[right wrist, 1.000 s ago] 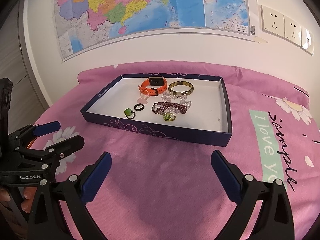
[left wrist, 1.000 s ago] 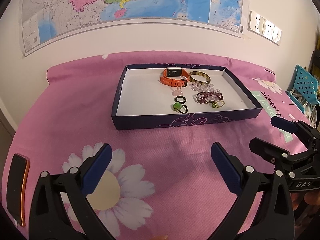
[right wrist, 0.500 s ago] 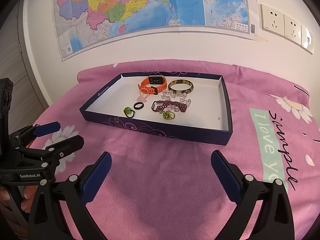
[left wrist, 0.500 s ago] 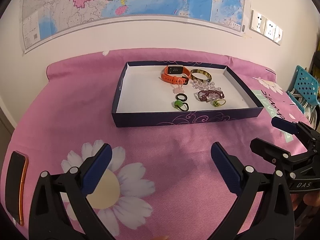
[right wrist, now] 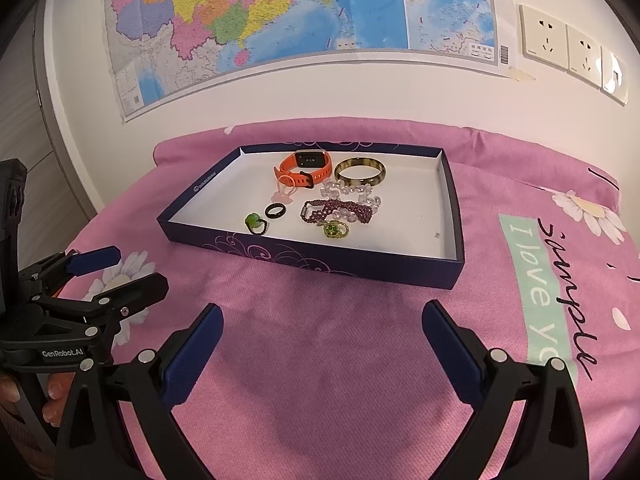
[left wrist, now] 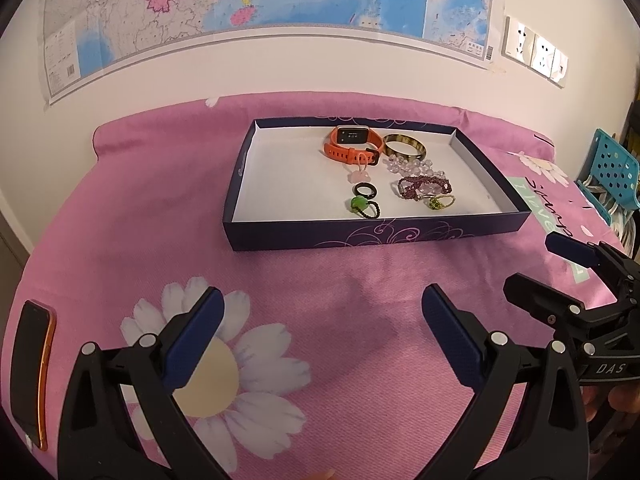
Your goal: Organize jewelry
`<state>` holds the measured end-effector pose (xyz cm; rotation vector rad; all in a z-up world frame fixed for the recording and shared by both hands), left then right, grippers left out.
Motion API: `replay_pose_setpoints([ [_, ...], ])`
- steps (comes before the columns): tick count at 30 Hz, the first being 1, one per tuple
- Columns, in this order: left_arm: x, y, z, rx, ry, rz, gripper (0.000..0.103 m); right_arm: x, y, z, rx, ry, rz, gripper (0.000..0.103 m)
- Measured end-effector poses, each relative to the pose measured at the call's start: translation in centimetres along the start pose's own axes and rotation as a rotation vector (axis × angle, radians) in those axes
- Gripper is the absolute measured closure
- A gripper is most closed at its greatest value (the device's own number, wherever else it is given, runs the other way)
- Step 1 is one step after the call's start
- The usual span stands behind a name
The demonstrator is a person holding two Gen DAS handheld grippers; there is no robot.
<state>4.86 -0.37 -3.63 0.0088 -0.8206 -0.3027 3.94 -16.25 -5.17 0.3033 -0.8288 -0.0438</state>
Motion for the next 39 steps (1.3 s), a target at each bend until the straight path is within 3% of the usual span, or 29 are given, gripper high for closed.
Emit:
replay_pose_setpoints([
  [39,0.03,-0.24,-0.15,-0.001,0.008,-0.006,0.006,-0.11,0.03,-0.24,0.002,0.008,-0.005,0.007],
])
Point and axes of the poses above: each gripper's, at about its wrist camera, not at the fingertips, and z roughly against the way its jaws point, y to its left, x to its top, the point moved 5 cm from there along -z, roughly the way its jaws point, and after that the axes turned 13 degrees about -z, right-handed, at the moved point
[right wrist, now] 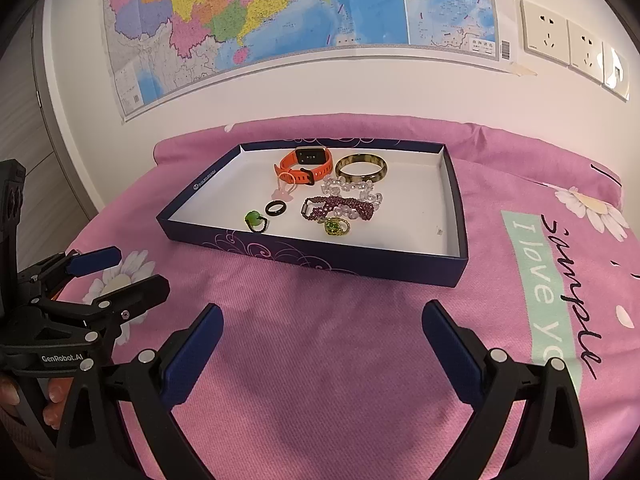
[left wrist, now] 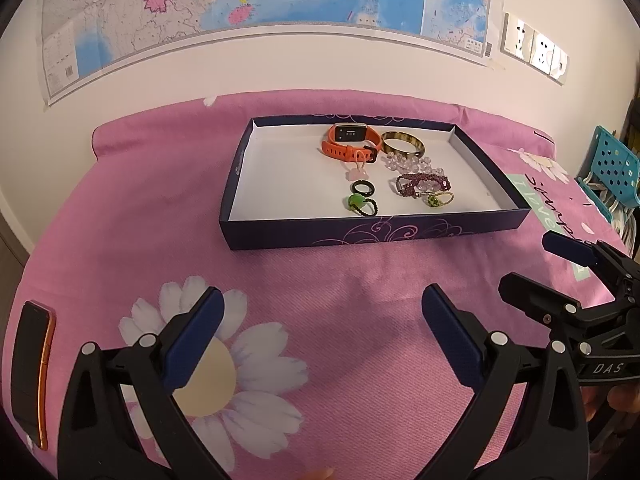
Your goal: Organize jewelry
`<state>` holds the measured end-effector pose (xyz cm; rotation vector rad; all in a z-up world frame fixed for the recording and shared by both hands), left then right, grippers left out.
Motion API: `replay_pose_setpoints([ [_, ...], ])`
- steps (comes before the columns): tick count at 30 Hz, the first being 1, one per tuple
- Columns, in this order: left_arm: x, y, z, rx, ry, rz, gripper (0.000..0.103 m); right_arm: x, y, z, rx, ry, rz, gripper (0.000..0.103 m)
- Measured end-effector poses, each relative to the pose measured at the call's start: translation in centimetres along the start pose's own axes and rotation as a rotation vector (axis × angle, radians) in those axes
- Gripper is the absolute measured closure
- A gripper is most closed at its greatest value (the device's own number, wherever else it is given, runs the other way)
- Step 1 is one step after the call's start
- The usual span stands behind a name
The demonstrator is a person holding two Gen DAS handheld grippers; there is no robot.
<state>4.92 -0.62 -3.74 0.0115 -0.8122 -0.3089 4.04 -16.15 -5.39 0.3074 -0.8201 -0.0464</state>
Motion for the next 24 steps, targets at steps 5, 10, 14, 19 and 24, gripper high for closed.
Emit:
replay_pose_setpoints([
  [5,-0.16,-0.03,-0.07,-0.002,0.002,0.002,0.006,-0.11,0.00,-0.06,0.001,0.001,-0.003,0.007],
  [10,-0.14,-0.06,-0.09,-0.002,0.002,0.000,0.006,-0.16,0.00,-0.13,0.002,0.005,-0.004,0.007],
  [14,-0.15,-0.13,-0.21,-0.003,0.006,-0.002,0.005,-0.18,0.01,-0.17,0.004,0.005,-0.005,0.007],
  [19,-0.18,-0.20,-0.31,-0.004,0.010,-0.003,0.006,-0.17,-0.11,-0.21,0.004,0.006,-0.009,0.007],
  [24,-0.26,-0.25,-0.38,-0.005,0.014,-0.004,0.006,-0.16,-0.12,-0.24,0.003,0.006,-0.008,0.007],
])
Point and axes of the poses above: each gripper's, at about its wrist camera, not at the fingertips, and z roughly against the way its jaws point, y to its left, x to its top, the point moved 5 cm from there along -z, roughly the way its jaws point, and after that the axes turned 13 degrees about -z, right-handed, at the moved point
